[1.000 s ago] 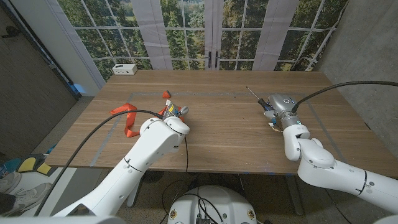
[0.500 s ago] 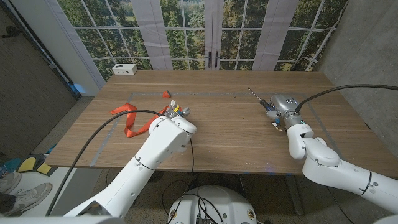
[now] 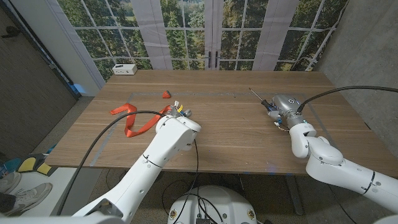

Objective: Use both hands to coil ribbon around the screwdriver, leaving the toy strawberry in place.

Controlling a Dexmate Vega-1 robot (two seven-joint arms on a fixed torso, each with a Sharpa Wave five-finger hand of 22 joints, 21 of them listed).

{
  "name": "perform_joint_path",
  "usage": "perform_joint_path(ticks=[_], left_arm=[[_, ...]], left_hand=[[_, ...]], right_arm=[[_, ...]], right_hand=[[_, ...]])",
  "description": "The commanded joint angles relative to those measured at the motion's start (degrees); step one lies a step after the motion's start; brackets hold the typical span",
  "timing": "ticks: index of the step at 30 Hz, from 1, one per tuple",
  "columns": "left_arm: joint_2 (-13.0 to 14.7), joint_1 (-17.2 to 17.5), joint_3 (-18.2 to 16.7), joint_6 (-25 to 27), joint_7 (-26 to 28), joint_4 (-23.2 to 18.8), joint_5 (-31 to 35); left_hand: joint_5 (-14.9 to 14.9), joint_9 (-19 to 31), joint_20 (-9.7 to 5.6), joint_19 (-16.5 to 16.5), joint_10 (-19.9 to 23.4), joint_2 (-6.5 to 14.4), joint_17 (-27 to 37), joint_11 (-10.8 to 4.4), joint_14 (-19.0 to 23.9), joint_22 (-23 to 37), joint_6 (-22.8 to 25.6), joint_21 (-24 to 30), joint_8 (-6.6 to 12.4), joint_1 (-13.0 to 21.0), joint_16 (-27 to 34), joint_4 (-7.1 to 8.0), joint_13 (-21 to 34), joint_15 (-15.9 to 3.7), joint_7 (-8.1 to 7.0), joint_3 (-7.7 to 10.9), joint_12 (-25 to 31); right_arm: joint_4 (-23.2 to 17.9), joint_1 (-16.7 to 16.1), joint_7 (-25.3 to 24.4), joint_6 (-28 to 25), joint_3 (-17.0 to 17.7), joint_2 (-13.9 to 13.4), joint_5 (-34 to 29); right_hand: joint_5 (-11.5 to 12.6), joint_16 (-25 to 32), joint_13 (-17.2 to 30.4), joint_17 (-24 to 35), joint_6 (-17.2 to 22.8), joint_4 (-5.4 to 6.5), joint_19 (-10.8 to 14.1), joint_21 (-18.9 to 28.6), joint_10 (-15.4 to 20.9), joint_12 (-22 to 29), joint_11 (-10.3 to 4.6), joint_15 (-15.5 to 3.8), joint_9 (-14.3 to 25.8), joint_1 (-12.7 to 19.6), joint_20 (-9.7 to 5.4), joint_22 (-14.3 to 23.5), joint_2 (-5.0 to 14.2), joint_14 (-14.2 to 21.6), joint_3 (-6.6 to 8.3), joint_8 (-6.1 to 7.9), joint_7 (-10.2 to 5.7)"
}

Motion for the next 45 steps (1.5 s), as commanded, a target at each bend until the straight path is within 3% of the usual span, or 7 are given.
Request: perform_joint_path(ticks=[1, 9, 17, 21, 27, 31, 45], left_arm=[[-2.24, -1.24, -0.06, -0.07, 1.07, 4.25, 1.45], [-3.54, -1.68, 0.33, 0.33, 4.24, 6.29, 4.30], [-2.80, -4.51, 5.67, 2.93, 9.69, 11.29, 12.33], [-2.15, -4.73, 6.50, 1.92, 9.15, 11.64, 13.89], [-0.29, -6.77, 9.53, 2.96, 8.44, 12.38, 17.04], [0.50, -6.89, 10.26, 2.71, 8.17, 11.32, 18.75], [5.67, -7.29, 9.52, 2.30, 1.25, 2.88, 19.24]], left_hand=[[-1.00, -0.06, 0.17, -4.21, -6.69, -0.12, 0.04, 0.53, -4.24, 0.28, -14.24, 3.36, 1.03, 2.67, 1.99, -0.60, -0.14, 0.05, 4.68, 0.31, 2.41], [-1.88, 0.05, 0.09, 4.98, 13.00, -0.03, 0.43, -2.21, 10.78, -0.39, -0.20, 11.84, 2.24, 7.03, 7.70, -1.60, 0.60, -1.54, 3.29, -0.68, 12.95], [-2.46, 1.03, 0.05, 15.41, 35.72, 0.26, 5.86, -12.22, 36.79, 4.66, 28.62, 28.03, 7.54, 11.18, 20.09, -2.03, 1.19, -12.54, -2.68, -0.47, 26.64], [-2.75, 1.57, -0.14, 17.18, 39.26, 0.25, 9.46, -13.38, 40.77, 7.09, 32.20, 34.00, 7.00, 12.70, 23.76, -2.31, 2.00, -14.11, -2.91, -1.49, 29.81], [-3.21, 3.66, -3.78, 23.11, 50.02, -0.27, 15.47, -15.62, 51.55, 11.30, 45.43, 47.87, 9.10, 13.90, 32.50, -3.33, 3.18, -17.05, -2.24, -4.80, 35.73], [-3.40, 5.63, -4.41, 23.22, 53.79, -0.56, 19.50, -16.02, 54.33, 13.07, 51.10, 54.54, 10.54, 14.95, 37.19, -5.45, 6.36, -17.61, -2.34, -7.13, 39.37], [-3.22, 7.65, -4.65, 23.21, 55.67, -0.84, 19.96, -15.13, 55.68, 13.76, 53.82, 59.94, 11.25, 15.62, 38.85, -6.97, 7.44, -18.01, -1.73, -8.57, 40.62]], right_arm=[[0.88, -0.08, 1.33, 0.88, 1.03, 0.60, -0.84], [1.35, 0.46, 2.04, 0.70, 0.97, 1.37, -1.41], [2.17, 1.43, 2.68, 1.33, 0.78, 2.34, -1.56], [2.34, 1.94, 3.30, 1.11, 0.50, 2.60, -1.93], [2.74, 2.95, 4.06, 0.85, -0.28, 3.28, -2.76], [2.73, 3.11, 3.88, 1.17, -0.37, 3.84, -2.85], [1.87, 2.62, 1.27, 4.84, 1.32, 5.49, -0.91]], right_hand=[[0.22, -0.09, 6.15, 0.18, 7.30, 1.29, -0.28, 0.60, 5.12, 3.73, -4.99, -12.14, 0.13, 6.36, 0.00, -0.08, 6.78, 8.05, 1.06, 0.34, -6.79], [0.24, -0.27, 6.18, 0.28, 7.37, 1.30, -0.45, 1.07, 5.12, 3.71, -5.25, -12.15, 0.18, 6.44, -0.06, -0.18, 6.80, 8.13, 0.97, 0.26, -6.87], [0.25, -0.53, 6.19, 0.40, 7.35, 1.32, -0.71, 1.68, 5.13, 3.67, -4.90, -12.18, 0.27, 6.54, -0.10, -0.31, 6.79, 8.14, 0.84, 0.13, -6.71], [0.26, -0.59, 6.23, 0.49, 7.40, 1.30, -0.76, 1.95, 5.15, 3.68, -4.97, -12.15, 0.32, 6.61, -0.14, -0.37, 6.78, 8.16, 0.79, 0.11, -6.69], [0.28, -0.76, 6.28, 0.60, 7.35, 1.30, -0.93, 2.37, 5.08, 3.64, -4.89, -12.19, 0.41, 6.72, -0.19, -0.48, 6.80, 8.15, 0.73, 0.03, -6.77], [0.27, -0.88, 6.29, 0.55, 7.33, 1.32, -1.10, 2.64, 5.03, 3.59, -4.98, -12.17, 0.50, 6.78, -0.24, -0.55, 6.84, 8.24, 0.67, -0.01, -6.82], [0.27, -1.08, 6.48, 0.83, 7.96, 1.29, -1.48, 3.59, 5.35, 3.71, -4.42, -12.15, 0.65, 7.05, -0.37, -0.78, 6.82, 8.43, 0.50, 0.07, -6.55]])
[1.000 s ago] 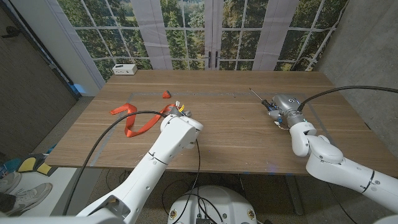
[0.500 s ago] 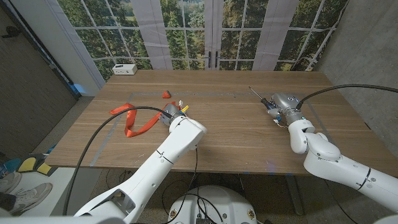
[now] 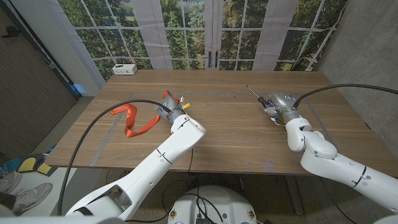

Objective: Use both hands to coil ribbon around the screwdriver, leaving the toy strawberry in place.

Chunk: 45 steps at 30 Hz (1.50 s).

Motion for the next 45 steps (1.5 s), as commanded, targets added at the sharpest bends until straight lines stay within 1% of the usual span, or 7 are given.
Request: perform_joint_path(ticks=[1, 14, 22, 26, 34, 39, 45], left_arm=[[4.34, -0.88, 0.09, -0.06, -4.98, -6.20, 1.34], [9.07, -3.79, 0.80, 4.45, -9.79, -10.80, 1.41], [15.14, -7.59, 0.35, 4.49, -23.03, -14.69, 1.81], [15.85, -9.09, 1.66, 4.49, -38.42, -14.97, 15.35], [16.86, -18.04, 9.59, 4.49, -95.47, -8.86, 64.11], [21.42, -25.57, 15.91, 4.49, -107.19, -8.21, 68.25], [20.37, -24.80, 14.64, 4.08, -107.53, -7.70, 74.70]], left_hand=[[0.24, 0.75, -0.12, -0.10, 16.53, 3.03, 16.98, -15.68, 12.22, 0.18, 15.79, 1.25, 0.56, 3.41, 6.93, -0.56, 7.28, -14.62, 0.01, -0.13, 14.51], [0.45, 2.16, -0.02, -0.59, 16.92, 2.90, 16.45, -15.76, 12.86, -0.32, 16.65, 3.37, 0.76, 3.47, 7.12, -1.13, 7.84, -14.57, 0.14, -0.36, 14.70], [0.67, 3.07, -0.01, -0.40, 17.35, 2.80, 16.57, -15.39, 12.96, -0.91, 17.31, 4.44, 0.89, 3.49, 7.41, -1.61, 7.90, -14.69, 0.63, -0.39, 14.67], [0.76, 3.47, 0.01, -0.38, 17.57, 2.78, 16.38, -15.13, 12.96, -1.16, 17.51, 4.83, 0.90, 3.58, 7.37, -1.88, 7.70, -14.67, 0.72, -0.36, 14.54], [0.85, 4.36, 0.12, -0.69, 17.37, 2.85, 16.45, -15.09, 12.89, -1.71, 17.96, 5.47, 0.97, 3.65, 7.46, -2.20, 8.22, -14.82, 0.99, -0.27, 14.58], [0.67, 5.02, 0.13, -1.72, 16.76, 3.00, 16.99, -14.95, 12.37, -2.00, 18.08, 5.70, 0.99, 3.53, 7.64, -2.04, 9.26, -14.57, 0.73, -0.32, 14.84], [0.48, 5.64, 0.01, -1.98, 16.64, 2.99, 17.08, -15.09, 12.03, -2.26, 18.20, 6.03, 1.04, 3.54, 7.61, -2.01, 9.60, -14.46, 0.58, -0.35, 14.86]], right_arm=[[-1.08, 0.26, -1.21, 1.93, 0.41, 1.23, 0.23], [-3.64, 0.54, 0.27, 0.56, -0.69, 1.74, -3.07], [-5.12, 0.76, 1.82, -0.14, -1.46, 1.66, -5.52], [-5.45, 0.40, 1.83, 0.51, -1.37, 1.85, -5.87], [-6.43, -0.76, 1.46, 2.32, -0.26, 2.19, -5.53], [-6.48, -1.21, 1.27, 3.07, 0.03, 2.49, -5.75], [-6.05, -1.63, 0.35, 5.87, 0.89, 2.91, -4.59]], right_hand=[[0.27, -0.20, 6.54, 0.34, 7.52, 1.09, -0.39, 0.66, 5.36, 3.43, -4.53, -11.90, 0.10, 7.16, 0.08, 0.00, 6.74, 7.97, 0.65, 0.27, -7.04], [0.37, -0.44, 6.55, 0.74, 7.48, 1.14, -0.70, 1.57, 5.40, 3.32, -4.45, -11.81, 0.29, 7.28, 0.08, -0.23, 6.71, 8.06, 0.57, 0.13, -7.12], [0.42, -0.69, 6.58, 0.80, 7.57, 1.12, -0.86, 2.11, 5.49, 3.30, -4.75, -11.87, 0.36, 7.38, 0.09, -0.38, 6.66, 8.12, 0.52, 0.07, -7.09], [0.44, -0.83, 6.65, 0.79, 7.62, 1.18, -0.95, 2.35, 5.43, 3.28, -4.72, -11.86, 0.40, 7.39, 0.11, -0.45, 6.70, 8.14, 0.51, 0.06, -7.09], [0.45, -1.04, 6.83, 0.85, 7.57, 1.29, -1.23, 2.88, 5.26, 3.24, -4.82, -11.80, 0.55, 7.31, 0.07, -0.60, 6.67, 8.21, 0.37, -0.01, -7.12], [0.47, -1.15, 6.76, 0.93, 7.61, 1.28, -1.36, 3.23, 5.35, 3.18, -4.60, -11.84, 0.58, 7.38, 0.05, -0.69, 6.68, 8.28, 0.33, -0.07, -7.09], [0.49, -1.34, 6.71, 1.05, 7.72, 1.25, -1.52, 3.72, 5.25, 3.04, -4.13, -11.87, 0.68, 7.48, 0.04, -0.81, 6.65, 8.28, 0.31, -0.09, -7.14]])
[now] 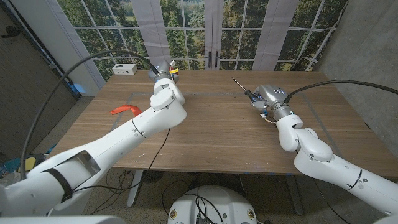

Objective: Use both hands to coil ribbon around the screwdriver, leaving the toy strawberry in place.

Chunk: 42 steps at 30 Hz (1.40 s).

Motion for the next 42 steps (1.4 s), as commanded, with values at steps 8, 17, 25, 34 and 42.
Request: perform_joint_path(ticks=[8, 17, 25, 34, 42], left_arm=[[0.73, -2.23, -1.41, -6.51, -55.72, 0.20, 45.20], [-0.87, -0.74, -4.51, -12.79, -56.87, 0.45, 47.78], [-3.14, 1.47, -8.58, -17.19, -56.73, 0.46, 49.68], [-6.18, 5.24, -14.28, -19.21, -45.24, -0.82, 41.12], [-5.91, 3.77, -14.33, -18.25, -39.99, -0.69, 35.07]], left_hand=[[-0.14, 5.05, -0.06, -0.76, 15.24, 3.49, 16.99, -16.01, 11.42, -0.44, 17.20, 0.54, 0.39, 2.95, 4.62, 0.03, 9.81, -14.84, -0.21, 0.10, 13.63], [-0.54, 5.70, -0.28, -1.09, 15.26, 3.50, 16.91, -16.33, 11.04, -1.19, 17.72, 0.41, 0.53, 2.62, 4.25, 0.56, 10.18, -15.32, -0.76, 0.17, 13.62], [-0.79, 6.40, -0.44, -1.27, 14.97, 3.48, 17.06, -16.56, 10.50, -1.80, 17.77, 0.23, 0.75, 2.40, 3.92, 0.93, 10.44, -15.32, -1.31, 0.32, 13.49], [-0.98, 6.80, -0.74, -0.68, 15.52, 3.37, 16.35, -16.98, 11.44, -2.61, 18.48, 0.25, 1.08, 2.27, 3.52, 1.13, 10.52, -15.64, -1.63, 0.53, 13.47], [-0.97, 6.88, -0.83, -0.15, 16.29, 3.30, 15.96, -16.86, 12.06, -3.18, 18.73, 0.39, 1.08, 2.31, 3.31, 1.02, 10.03, -15.85, -1.57, 0.66, 13.21]], right_arm=[[0.32, -0.79, -1.16, 11.17, 3.17, 0.90, 5.54], [0.88, 0.13, -1.54, 15.98, 3.06, 1.82, 5.33], [1.60, 0.71, -1.27, 20.78, 4.18, 2.60, 7.44], [2.85, 2.71, -0.29, 24.34, 3.50, 4.16, 7.15], [4.48, 5.16, 1.13, 26.86, 2.11, 5.89, 6.17]], right_hand=[[0.33, -0.28, 6.88, 0.43, 7.26, 0.85, -0.65, 1.10, 5.25, 1.84, -4.71, -11.05, 0.16, 7.48, -0.29, -0.15, 6.70, 7.63, 0.71, 0.16, -6.86], [0.35, -0.41, 7.06, 0.64, 7.42, 0.83, -0.90, 1.60, 5.33, 1.88, -4.65, -11.07, 0.21, 7.54, -0.31, -0.27, 6.61, 7.66, 0.63, 0.14, -6.69], [0.38, -0.55, 7.23, 0.79, 7.38, 0.88, -1.22, 1.96, 5.23, 1.87, -4.67, -11.04, 0.30, 7.53, -0.38, -0.36, 6.62, 7.62, 0.57, 0.08, -6.79], [0.42, -0.69, 7.31, 0.97, 7.63, 0.84, -1.47, 2.38, 5.33, 1.86, -4.53, -11.06, 0.37, 7.61, -0.46, -0.45, 6.58, 7.56, 0.54, 0.11, -6.86], [0.47, -0.79, 7.39, 1.20, 7.92, 0.82, -1.67, 2.84, 5.43, 1.83, -4.57, -11.07, 0.42, 7.69, -0.49, -0.54, 6.57, 7.60, 0.53, 0.15, -7.03]])
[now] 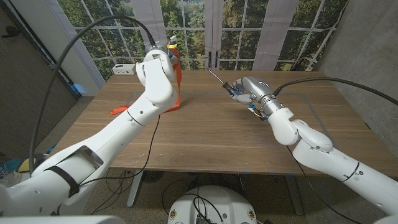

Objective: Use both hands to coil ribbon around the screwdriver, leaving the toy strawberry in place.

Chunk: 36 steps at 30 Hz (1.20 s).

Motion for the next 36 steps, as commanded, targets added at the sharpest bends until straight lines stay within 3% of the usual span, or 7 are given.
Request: perform_joint_path(ticks=[1, 6, 13, 19, 36], left_arm=[[-0.43, -0.21, -1.79, -0.23, 7.40, -0.39, -7.52], [0.39, -2.36, -1.49, 1.21, 7.94, -0.75, -11.58], [3.44, -6.81, 1.81, 4.07, 7.03, -1.11, -14.99], [4.84, -9.06, 2.46, 4.65, 9.39, -1.17, -21.23], [11.45, -17.76, 9.90, 9.87, 13.68, -3.98, -34.21]], left_hand=[[-0.20, 6.64, -0.04, 0.88, 17.09, 3.00, 15.99, -16.08, 12.32, -0.25, 18.06, 0.02, 1.07, 2.61, 2.36, 0.74, 10.02, -15.52, -1.57, 0.87, 11.22], [-0.18, 6.62, -0.05, 0.81, 17.29, 3.01, 15.92, -16.04, 12.82, -0.51, 18.07, 0.06, 0.97, 2.63, 2.40, 0.68, 10.02, -15.29, -1.59, 0.91, 11.18], [-0.13, 6.60, -0.03, 0.76, 17.36, 3.01, 15.88, -16.20, 12.98, -0.89, 18.18, 0.18, 0.85, 2.73, 2.27, 0.51, 10.15, -15.40, -1.49, 0.98, 11.10], [-0.07, 6.53, 0.06, 0.74, 17.43, 3.01, 16.05, -15.96, 12.99, -1.14, 18.22, 0.30, 0.69, 2.83, 2.28, 0.36, 10.00, -15.28, -1.38, 1.01, 10.90], [0.02, 6.58, 0.13, 0.56, 17.57, 3.05, 16.06, -15.92, 13.06, -1.81, 18.32, 0.57, 0.32, 2.88, 2.03, 0.20, 10.19, -15.18, -1.17, 0.90, 10.71]], right_arm=[[1.96, 2.82, 1.70, 4.31, -1.32, 2.20, -0.61], [2.98, 4.35, 2.72, 5.66, -2.25, 3.25, -1.15], [4.37, 5.99, 4.17, 7.27, -3.58, 4.65, -1.54], [5.57, 7.33, 5.19, 8.49, -4.95, 5.70, -2.58], [8.42, 11.21, 8.57, 11.22, -8.23, 7.66, -6.32]], right_hand=[[0.24, -0.09, 7.41, 0.37, 7.74, 0.65, -0.23, 0.63, 5.20, 1.18, -4.79, -10.47, 0.10, 7.25, -0.69, -0.02, 7.03, 7.00, 0.71, 0.36, -7.24], [0.25, -0.21, 7.42, 0.43, 7.78, 0.68, -0.43, 0.97, 5.23, 1.11, -4.77, -10.40, 0.11, 7.22, -0.69, -0.09, 6.96, 7.07, 0.63, 0.29, -7.28], [0.29, -0.34, 7.48, 0.59, 7.92, 0.66, -0.52, 1.44, 5.31, 1.05, -4.67, -10.40, 0.09, 7.25, -0.69, -0.18, 6.90, 7.15, 0.62, 0.24, -7.27], [0.33, -0.49, 7.44, 0.64, 7.99, 0.63, -0.58, 1.75, 5.43, 0.99, -4.71, -10.45, 0.09, 7.33, -0.61, -0.24, 6.93, 7.17, 0.66, 0.21, -7.24], [0.41, -0.90, 7.53, 0.83, 8.32, 0.66, -1.11, 2.74, 5.60, 0.81, -4.69, -10.39, 0.12, 7.30, -0.54, -0.44, 6.83, 7.39, 0.58, 0.13, -7.42]])
